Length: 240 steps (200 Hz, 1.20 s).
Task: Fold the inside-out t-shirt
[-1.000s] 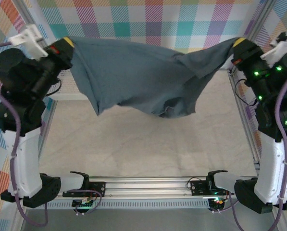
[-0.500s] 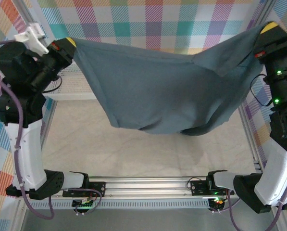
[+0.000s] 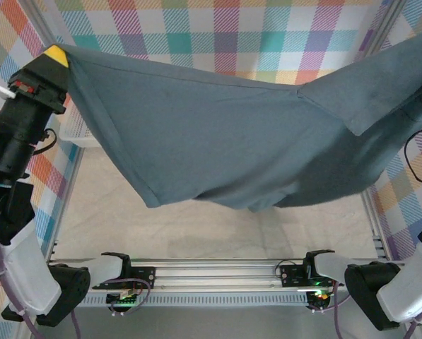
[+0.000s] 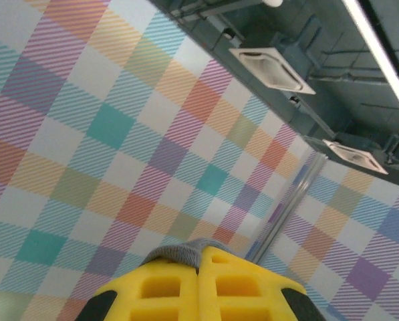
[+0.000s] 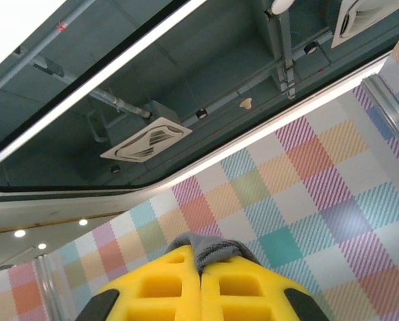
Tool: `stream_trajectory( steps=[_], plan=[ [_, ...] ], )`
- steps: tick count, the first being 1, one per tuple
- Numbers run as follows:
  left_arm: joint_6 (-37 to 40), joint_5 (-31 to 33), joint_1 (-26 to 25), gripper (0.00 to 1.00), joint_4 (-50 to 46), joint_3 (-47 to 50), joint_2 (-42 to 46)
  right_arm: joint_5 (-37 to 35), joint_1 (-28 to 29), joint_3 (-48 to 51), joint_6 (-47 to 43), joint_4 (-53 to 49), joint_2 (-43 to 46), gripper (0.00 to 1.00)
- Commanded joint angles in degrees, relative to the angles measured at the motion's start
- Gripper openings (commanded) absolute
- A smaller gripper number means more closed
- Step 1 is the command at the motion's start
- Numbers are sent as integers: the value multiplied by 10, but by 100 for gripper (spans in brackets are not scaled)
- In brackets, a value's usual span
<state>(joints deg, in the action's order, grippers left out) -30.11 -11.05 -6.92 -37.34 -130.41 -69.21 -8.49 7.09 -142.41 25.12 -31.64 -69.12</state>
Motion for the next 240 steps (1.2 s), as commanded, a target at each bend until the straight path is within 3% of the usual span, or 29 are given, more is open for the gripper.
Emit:
stream_trajectory(
  steps=[1, 22, 59, 84, 94, 102, 114, 128, 161, 184, 194, 205, 216, 240],
  plan=[
    [16, 12, 9, 0, -5, 58, -46, -21, -4, 5, -42, -30, -63, 0],
    [34, 13, 9, 0, 33, 151, -77, -31, -5, 15, -50, -64, -123, 0],
    [39, 12, 9, 0, 138, 288, -177, -31, -16, 63, -70, -26, -231, 0],
    [21, 23, 9, 0, 194, 287, -284, -1, -25, -3, -63, -31, -353, 0],
    [27, 24, 9, 18, 187, 246, -337, 10, -31, -75, -59, -53, -413, 0],
    [31, 25, 10, 36, 163, 201, -378, 33, -38, -150, -50, -82, -465, 21],
    [43, 10, 10, 48, 123, 125, -425, 67, -50, -262, -32, -130, -532, 52],
    [45, -6, 9, 51, 93, 76, -441, 94, -57, -283, -36, -159, -540, 62],
    [51, -12, -10, 51, 59, 118, -361, 145, -63, -87, -38, -200, -407, 62],
    [77, 4, -79, 51, 23, 225, -279, 205, -63, -37, -23, -343, -352, 60],
    [76, 26, -112, 43, 10, 287, -246, 241, -61, 50, -5, -377, -313, 56],
    [64, 50, -148, 25, 8, 368, -213, 289, -60, 195, 7, -364, -250, 47],
    [41, 75, -179, 0, 20, 446, -189, 311, -56, 379, 27, -309, -166, 38],
    [0, 98, -213, 0, 61, 559, -191, 264, -56, 689, 94, -170, -19, 1]
  ],
)
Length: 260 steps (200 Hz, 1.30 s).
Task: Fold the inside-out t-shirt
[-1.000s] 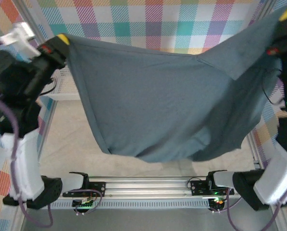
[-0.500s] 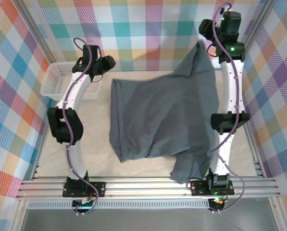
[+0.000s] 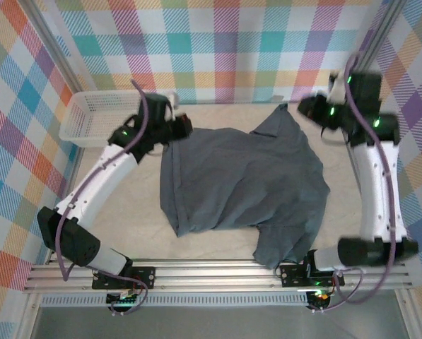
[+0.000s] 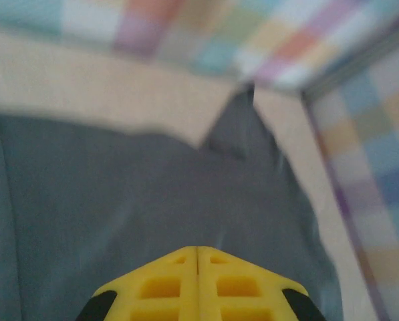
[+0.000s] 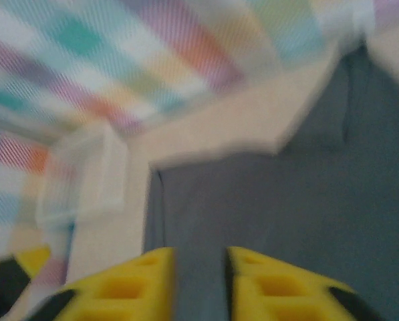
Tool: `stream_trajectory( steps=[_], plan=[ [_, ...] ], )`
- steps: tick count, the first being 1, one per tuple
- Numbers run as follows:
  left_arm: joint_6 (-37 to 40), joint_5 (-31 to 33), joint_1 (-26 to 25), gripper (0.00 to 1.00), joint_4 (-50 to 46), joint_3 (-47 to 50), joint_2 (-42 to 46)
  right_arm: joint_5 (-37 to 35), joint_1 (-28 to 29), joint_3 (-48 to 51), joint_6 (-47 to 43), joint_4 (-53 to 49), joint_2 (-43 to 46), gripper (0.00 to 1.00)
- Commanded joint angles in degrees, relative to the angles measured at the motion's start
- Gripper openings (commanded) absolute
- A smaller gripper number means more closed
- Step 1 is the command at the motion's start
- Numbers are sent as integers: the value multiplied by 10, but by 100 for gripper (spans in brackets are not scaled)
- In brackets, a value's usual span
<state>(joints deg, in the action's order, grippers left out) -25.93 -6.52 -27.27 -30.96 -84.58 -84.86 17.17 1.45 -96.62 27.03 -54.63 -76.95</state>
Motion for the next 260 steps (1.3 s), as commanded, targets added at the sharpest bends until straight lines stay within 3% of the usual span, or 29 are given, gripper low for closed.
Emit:
stream_trajectory(
  steps=[1, 24, 47, 101, 164, 198, 223, 237, 260],
  plan=[
    [-42, 53, -10, 0, -2, 104, -37, 5, 0, 238, 76, 63, 63, 0],
    [-39, 75, -12, 0, 0, 107, -114, -36, 0, 359, 73, 126, 72, 0],
    [-27, 90, -5, 0, -14, 39, -221, -48, -2, 386, 55, 188, -12, 0],
    [-37, 96, 44, 0, -32, -127, -420, -27, -3, 307, 84, 271, -247, 0],
    [-37, 50, 105, 0, -86, -335, -585, 4, -1, 179, 132, 295, -415, 0],
    [-35, 26, 133, 0, -78, -426, -599, 37, -1, 44, 122, 260, -483, 0],
    [-26, -8, 144, 20, -77, -460, -549, 51, -3, -64, 78, 177, -475, 0],
    [-15, -32, 142, 30, -79, -448, -488, 41, -6, -42, 56, 162, -413, 0],
    [9, -36, 124, 37, -70, -336, -336, 9, -18, 107, 45, 161, -252, 3]
  ],
)
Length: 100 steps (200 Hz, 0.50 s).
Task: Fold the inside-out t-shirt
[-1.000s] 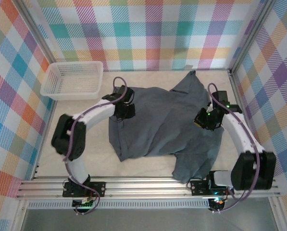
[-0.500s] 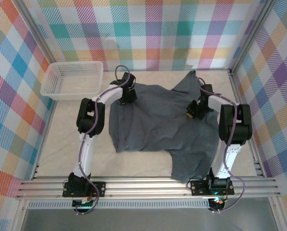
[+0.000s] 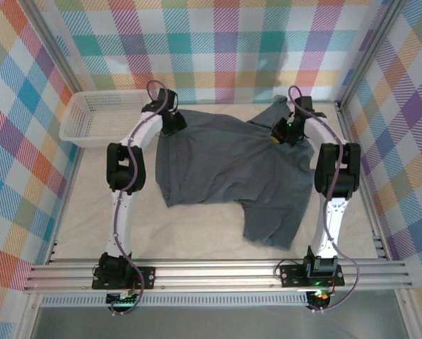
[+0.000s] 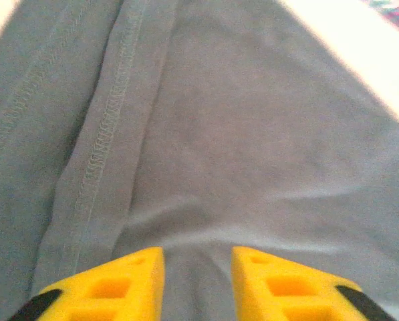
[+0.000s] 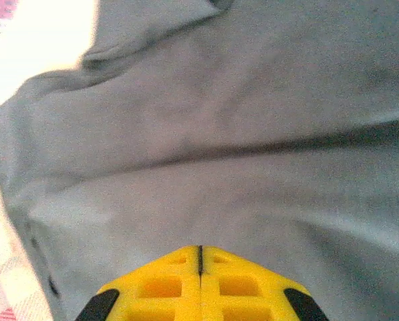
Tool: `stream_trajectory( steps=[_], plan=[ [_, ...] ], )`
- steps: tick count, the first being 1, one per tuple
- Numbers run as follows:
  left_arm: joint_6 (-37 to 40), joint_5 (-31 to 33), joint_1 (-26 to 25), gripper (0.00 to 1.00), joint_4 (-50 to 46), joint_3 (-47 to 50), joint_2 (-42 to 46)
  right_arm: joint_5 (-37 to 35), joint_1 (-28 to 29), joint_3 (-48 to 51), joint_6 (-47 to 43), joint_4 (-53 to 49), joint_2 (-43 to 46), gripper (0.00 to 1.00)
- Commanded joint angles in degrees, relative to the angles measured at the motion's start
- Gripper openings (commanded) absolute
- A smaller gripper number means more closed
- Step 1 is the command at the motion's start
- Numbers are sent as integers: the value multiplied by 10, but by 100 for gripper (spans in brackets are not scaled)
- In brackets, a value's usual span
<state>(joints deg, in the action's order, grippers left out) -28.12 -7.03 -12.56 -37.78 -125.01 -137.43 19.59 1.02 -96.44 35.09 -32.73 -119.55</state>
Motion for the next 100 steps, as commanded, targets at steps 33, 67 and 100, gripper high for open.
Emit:
stream_trajectory(
  steps=[33, 67, 100],
  plan=[
    [29, 12, -61, 38, 69, 365, 441, -97, -17, 398, 9, -43, 431, 11],
    [-4, 18, -93, 39, 97, 594, 604, -204, -41, 546, 53, -131, 609, 42],
    [-13, 25, -111, 40, 84, 710, 658, -172, -59, 606, 35, -103, 589, 54]
  ],
)
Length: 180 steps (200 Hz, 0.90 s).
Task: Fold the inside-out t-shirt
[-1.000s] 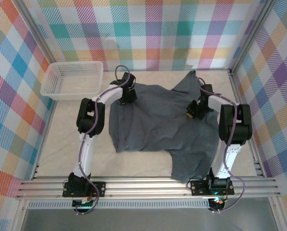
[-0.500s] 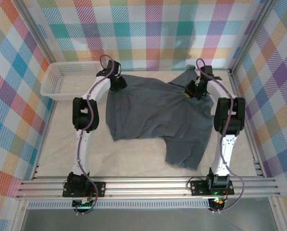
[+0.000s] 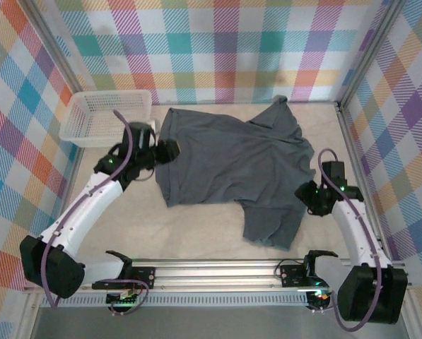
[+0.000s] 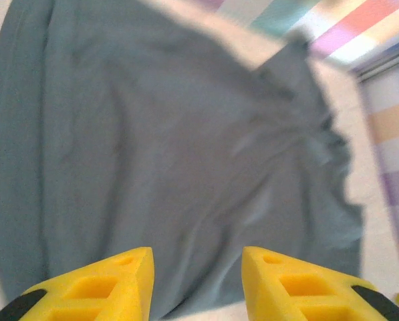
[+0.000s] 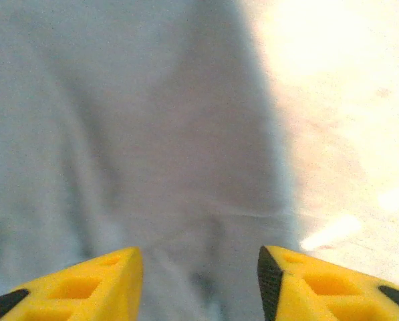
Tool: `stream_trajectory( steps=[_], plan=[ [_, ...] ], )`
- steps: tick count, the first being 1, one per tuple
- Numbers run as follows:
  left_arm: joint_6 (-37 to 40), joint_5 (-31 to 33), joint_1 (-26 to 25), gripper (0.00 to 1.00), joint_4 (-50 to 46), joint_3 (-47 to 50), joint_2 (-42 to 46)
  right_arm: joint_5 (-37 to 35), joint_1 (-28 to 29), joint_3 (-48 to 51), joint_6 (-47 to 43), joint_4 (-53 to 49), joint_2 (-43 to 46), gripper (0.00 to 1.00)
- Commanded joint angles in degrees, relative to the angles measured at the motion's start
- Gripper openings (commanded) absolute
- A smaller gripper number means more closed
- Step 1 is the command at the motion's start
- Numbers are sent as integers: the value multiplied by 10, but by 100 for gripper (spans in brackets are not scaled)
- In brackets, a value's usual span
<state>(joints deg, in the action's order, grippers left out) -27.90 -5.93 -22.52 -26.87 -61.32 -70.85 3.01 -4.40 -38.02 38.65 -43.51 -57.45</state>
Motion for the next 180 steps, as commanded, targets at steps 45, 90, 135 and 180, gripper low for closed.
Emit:
stream_trajectory(
  steps=[45, 90, 135, 180],
  plan=[
    [-19, 31, -30, 40, -17, 100, -9, 52, -5, -5, -22, 59, -148, 11],
    [-27, 35, -35, 41, -7, 95, -26, 92, 16, -37, -33, 28, -127, 0],
    [-13, 25, -58, 45, -27, 81, -39, 79, 111, 34, 38, -60, -46, 46],
    [-18, 15, -77, 48, -8, 91, -42, 145, 172, 87, 77, -16, -46, 56]
  ],
)
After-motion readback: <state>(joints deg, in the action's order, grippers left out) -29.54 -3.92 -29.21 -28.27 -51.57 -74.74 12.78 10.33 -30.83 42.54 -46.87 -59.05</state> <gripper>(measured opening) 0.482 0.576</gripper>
